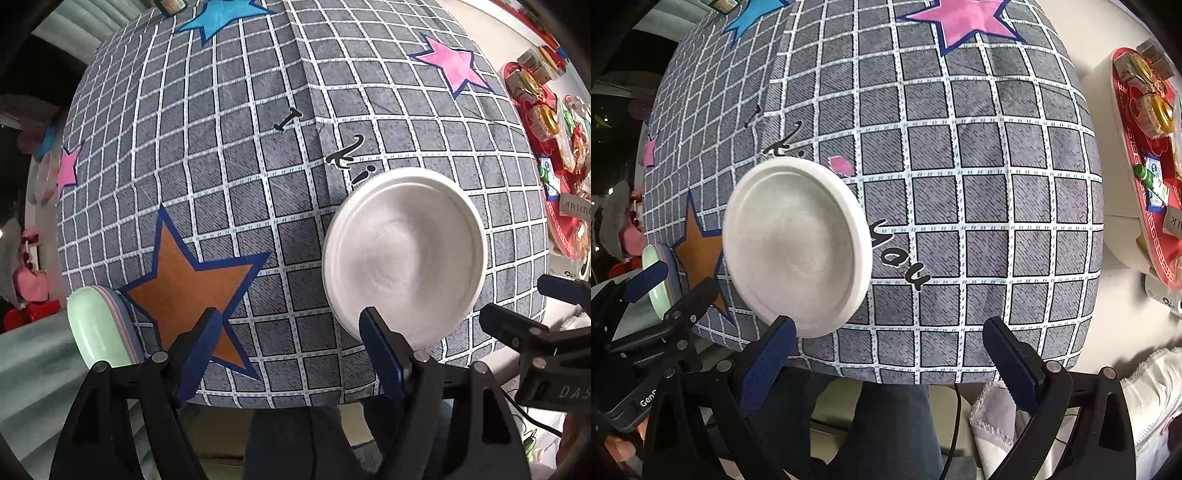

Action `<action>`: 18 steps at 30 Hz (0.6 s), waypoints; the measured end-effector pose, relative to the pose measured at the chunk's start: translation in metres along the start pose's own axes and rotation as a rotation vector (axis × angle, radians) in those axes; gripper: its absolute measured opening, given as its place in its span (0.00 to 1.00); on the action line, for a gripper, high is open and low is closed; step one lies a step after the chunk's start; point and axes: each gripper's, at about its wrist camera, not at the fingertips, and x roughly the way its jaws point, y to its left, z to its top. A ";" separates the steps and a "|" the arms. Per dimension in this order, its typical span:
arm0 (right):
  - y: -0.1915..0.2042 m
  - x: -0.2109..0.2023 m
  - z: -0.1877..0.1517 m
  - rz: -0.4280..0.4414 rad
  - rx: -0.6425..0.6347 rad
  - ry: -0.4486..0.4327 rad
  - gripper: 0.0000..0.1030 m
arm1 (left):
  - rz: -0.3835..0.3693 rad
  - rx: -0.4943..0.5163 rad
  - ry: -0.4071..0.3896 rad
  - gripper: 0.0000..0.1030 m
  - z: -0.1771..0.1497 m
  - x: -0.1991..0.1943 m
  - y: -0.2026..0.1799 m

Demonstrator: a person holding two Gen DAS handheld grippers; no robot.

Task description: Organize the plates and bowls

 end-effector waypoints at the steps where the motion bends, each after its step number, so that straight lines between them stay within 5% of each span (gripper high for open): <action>1: 0.000 0.001 0.000 -0.003 -0.002 0.003 0.99 | -0.001 -0.004 0.002 0.78 0.000 0.001 0.000; 18: -0.019 0.025 0.025 -0.029 0.011 0.029 0.99 | -0.030 -0.040 0.035 0.78 0.003 0.049 0.005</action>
